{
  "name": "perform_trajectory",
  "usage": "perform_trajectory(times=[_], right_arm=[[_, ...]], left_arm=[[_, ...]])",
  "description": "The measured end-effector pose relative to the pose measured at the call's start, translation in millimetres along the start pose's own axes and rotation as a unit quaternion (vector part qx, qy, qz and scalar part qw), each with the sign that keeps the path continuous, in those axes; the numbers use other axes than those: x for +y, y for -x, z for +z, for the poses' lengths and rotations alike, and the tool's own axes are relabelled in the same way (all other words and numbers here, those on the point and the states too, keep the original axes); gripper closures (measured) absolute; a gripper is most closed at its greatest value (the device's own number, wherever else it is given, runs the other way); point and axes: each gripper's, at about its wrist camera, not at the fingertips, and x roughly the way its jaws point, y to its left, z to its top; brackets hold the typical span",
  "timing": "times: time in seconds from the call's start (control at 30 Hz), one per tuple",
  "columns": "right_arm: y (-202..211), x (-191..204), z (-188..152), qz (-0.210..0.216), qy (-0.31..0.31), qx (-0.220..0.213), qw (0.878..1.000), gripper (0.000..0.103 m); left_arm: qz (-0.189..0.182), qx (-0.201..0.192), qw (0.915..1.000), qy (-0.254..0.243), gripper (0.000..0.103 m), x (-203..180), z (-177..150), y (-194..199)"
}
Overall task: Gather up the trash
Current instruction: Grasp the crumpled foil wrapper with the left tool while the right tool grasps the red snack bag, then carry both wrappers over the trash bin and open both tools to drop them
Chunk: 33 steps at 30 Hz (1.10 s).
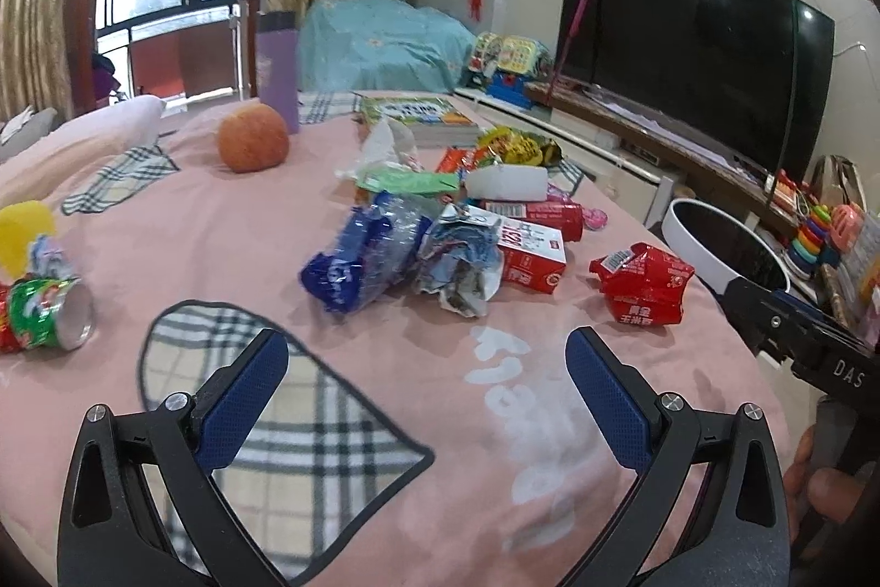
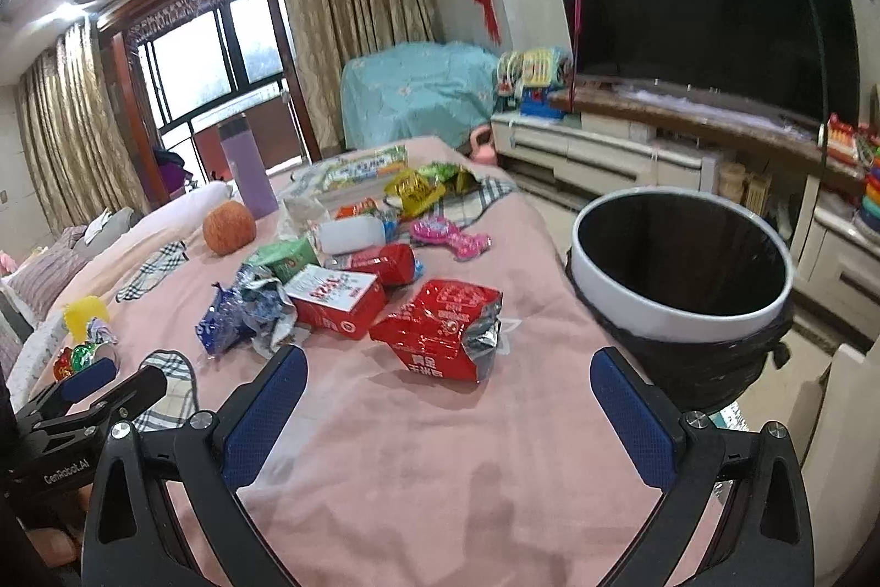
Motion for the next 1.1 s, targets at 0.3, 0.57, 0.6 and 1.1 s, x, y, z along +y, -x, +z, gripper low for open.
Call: perform_trajectory(times=[0.3, 0.57, 0.6, 1.1], right_arm=[[-41, -8, 7, 0.025, -0.009, 0.049, 0.998, 0.01], [-66, -19, 9, 0.04, -0.019, 0.085, 0.995, 0.037], [-69, -20, 9, 0.043, -0.02, 0.089, 0.995, 0.046], [-57, -20, 11, 0.09, -0.022, 0.087, 0.992, 0.101]], left_arm=[[-0.004, 0.041, 0.9992, -0.003, 0.007, -15, 15, -50], [0.01, 0.086, 0.9962, -0.008, 0.022, -22, 23, -91], [0.013, 0.094, 0.9955, -0.01, 0.03, -24, 23, -96], [-0.055, 0.081, 0.995, -0.019, 0.092, -29, 18, -73]])
